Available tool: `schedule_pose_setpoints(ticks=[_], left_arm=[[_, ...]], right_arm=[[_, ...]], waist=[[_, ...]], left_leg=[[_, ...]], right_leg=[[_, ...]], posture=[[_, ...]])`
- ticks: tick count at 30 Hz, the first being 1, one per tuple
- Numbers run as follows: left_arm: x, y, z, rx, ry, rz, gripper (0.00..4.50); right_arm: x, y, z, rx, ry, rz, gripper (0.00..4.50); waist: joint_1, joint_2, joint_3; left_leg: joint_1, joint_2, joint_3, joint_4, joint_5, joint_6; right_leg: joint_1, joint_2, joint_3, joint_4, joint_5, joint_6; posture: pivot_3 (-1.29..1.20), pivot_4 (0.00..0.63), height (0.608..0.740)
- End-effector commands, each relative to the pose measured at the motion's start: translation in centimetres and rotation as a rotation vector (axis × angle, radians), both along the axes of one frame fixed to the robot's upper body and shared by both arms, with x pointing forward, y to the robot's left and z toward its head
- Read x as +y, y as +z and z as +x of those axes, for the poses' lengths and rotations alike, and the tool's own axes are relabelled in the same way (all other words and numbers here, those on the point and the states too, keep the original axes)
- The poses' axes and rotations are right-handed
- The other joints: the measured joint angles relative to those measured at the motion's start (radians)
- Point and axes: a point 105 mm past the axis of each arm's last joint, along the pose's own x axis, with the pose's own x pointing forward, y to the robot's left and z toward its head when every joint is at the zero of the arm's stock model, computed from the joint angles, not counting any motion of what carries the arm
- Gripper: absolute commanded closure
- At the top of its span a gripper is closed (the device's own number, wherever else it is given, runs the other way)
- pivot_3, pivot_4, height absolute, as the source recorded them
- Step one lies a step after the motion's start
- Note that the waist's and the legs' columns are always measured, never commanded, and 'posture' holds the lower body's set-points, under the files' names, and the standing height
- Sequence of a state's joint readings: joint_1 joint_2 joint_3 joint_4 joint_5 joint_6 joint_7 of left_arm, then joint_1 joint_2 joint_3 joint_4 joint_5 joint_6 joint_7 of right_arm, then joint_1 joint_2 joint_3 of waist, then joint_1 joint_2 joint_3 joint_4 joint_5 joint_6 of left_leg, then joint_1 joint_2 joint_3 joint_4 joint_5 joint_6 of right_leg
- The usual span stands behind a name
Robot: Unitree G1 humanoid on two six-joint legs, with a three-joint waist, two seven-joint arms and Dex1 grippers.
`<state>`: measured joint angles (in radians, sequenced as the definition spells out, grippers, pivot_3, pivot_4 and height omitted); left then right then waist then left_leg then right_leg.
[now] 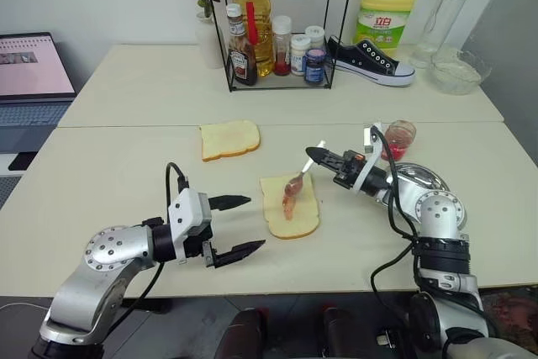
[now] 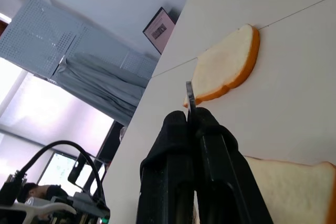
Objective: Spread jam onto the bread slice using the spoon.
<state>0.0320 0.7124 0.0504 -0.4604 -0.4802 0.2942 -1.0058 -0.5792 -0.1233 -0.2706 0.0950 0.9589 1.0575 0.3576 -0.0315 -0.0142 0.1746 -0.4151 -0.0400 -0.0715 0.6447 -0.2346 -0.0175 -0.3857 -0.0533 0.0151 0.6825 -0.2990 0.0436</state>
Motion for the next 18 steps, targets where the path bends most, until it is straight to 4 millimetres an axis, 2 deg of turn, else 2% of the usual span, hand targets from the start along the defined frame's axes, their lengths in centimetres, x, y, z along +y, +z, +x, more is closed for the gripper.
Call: schedule_pose_setpoints(ticks=[1, 6, 10, 18], left_arm=[[-0.3, 0.6, 0.0, -0.038, -0.018, -0.002, 0.07], [-0.4, 0.6, -0.1, -0.038, -0.025, -0.001, 0.07], [-0.5, 0.7, 0.0, -0.041, -0.029, 0.001, 0.07], [-0.8, 0.7, 0.1, -0.042, -0.042, 0.001, 0.07]], right_arm=[[0.3, -0.7, 0.8, -0.005, -0.038, -0.037, 4.44], [0.1, -2.5, 1.1, 0.022, -0.054, -0.088, 4.44], [-0.7, -3.4, 0.1, 0.024, -0.027, -0.138, 4.44], [-1.3, -3.0, -2.3, 0.036, 0.059, -0.127, 4.44]], waist=[[0.001, 0.000, 0.000], [0.001, 0.000, 0.000], [0.001, 0.000, 0.000], [0.001, 0.000, 0.000]], left_leg=[[0.000, 0.000, 0.000, 0.000, 0.000, 0.000], [0.000, 0.000, 0.000, 0.000, 0.000, 0.000], [0.000, 0.000, 0.000, 0.000, 0.000, 0.000], [0.000, 0.000, 0.000, 0.000, 0.000, 0.000]], right_leg=[[0.000, 0.000, 0.000, 0.000, 0.000, 0.000], [0.000, 0.000, 0.000, 0.000, 0.000, 0.000], [0.000, 0.000, 0.000, 0.000, 0.000, 0.000], [0.000, 0.000, 0.000, 0.000, 0.000, 0.000]], posture=[[0.00, 0.150, 0.740], [0.00, 0.150, 0.740], [0.00, 0.150, 0.740], [0.00, 0.150, 0.740]])
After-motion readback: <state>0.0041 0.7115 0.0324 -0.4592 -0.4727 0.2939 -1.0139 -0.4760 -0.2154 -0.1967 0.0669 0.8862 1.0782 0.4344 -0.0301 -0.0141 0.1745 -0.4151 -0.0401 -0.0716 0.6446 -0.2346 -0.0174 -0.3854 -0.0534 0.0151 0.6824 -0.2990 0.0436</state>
